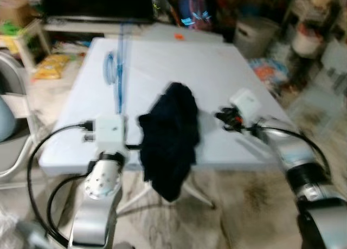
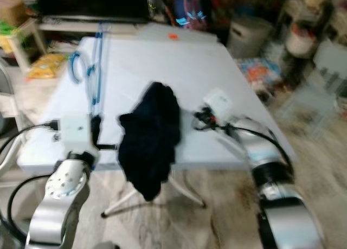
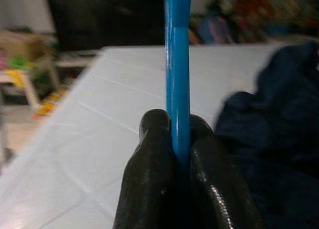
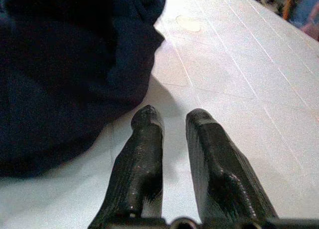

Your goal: Hang hanger

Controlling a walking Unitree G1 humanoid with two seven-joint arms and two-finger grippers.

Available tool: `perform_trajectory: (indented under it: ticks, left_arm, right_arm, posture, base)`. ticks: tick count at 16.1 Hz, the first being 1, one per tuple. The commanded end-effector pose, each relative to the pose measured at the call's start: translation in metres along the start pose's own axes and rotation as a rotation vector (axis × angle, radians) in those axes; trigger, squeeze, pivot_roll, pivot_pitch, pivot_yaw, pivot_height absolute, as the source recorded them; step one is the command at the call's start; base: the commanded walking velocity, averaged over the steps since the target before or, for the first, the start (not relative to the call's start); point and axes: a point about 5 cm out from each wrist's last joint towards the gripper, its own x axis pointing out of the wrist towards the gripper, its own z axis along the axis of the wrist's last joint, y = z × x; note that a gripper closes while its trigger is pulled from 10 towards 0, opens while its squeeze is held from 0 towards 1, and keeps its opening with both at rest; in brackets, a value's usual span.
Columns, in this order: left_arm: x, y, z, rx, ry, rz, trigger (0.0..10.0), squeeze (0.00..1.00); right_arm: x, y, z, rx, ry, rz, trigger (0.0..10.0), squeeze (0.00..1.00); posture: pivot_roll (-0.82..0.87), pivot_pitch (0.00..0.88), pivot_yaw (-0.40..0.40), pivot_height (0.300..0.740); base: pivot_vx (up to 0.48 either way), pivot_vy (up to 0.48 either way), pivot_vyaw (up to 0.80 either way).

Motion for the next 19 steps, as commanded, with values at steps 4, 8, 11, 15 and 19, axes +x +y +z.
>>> perform_trajectory:
  ticks: [4, 8, 11, 15, 19]
  left_arm:
    - [0.002, 0.001, -0.003, 0.025, 0.026, 0.016, 10.0, 0.00]
    - [0.001, 0.001, -0.006, 0.031, 0.038, 0.019, 10.0, 0.00]
    - [0.002, 0.001, -0.006, 0.036, 0.040, 0.021, 10.0, 0.00]
    - [0.002, 0.002, -0.005, 0.043, 0.037, 0.028, 10.0, 0.00]
    - [0.001, 0.003, -0.006, 0.044, 0.038, 0.033, 10.0, 0.00]
  right_arm:
    - [0.005, 0.012, 0.005, 0.014, -0.042, 0.039, 10.0, 1.00]
    - [0.003, 0.013, 0.008, 0.036, -0.054, 0.050, 10.0, 1.00]
    - [0.002, 0.009, 0.016, 0.061, -0.079, 0.066, 10.0, 0.13]
    - [-0.011, -0.005, 0.025, 0.138, -0.109, 0.140, 10.0, 0.09]
    - [-0.036, 0.017, 0.024, 0.202, -0.160, 0.492, 10.0, 1.00]
  posture:
    - [0.15, 0.090, -0.066, 0.740]
    - [0.15, 0.089, -0.068, 0.740]
    - [0.15, 0.086, -0.071, 0.740]
    - [0.15, 0.087, -0.071, 0.740]
    - [0.16, 0.088, -0.072, 0.740]
  base:
    - [0.000, 0.000, 0.00]
    - [0.000, 0.000, 0.00]
    - [0.000, 0.000, 0.00]
    - [0.000, 0.000, 0.00]
    - [0.000, 0.000, 0.00]
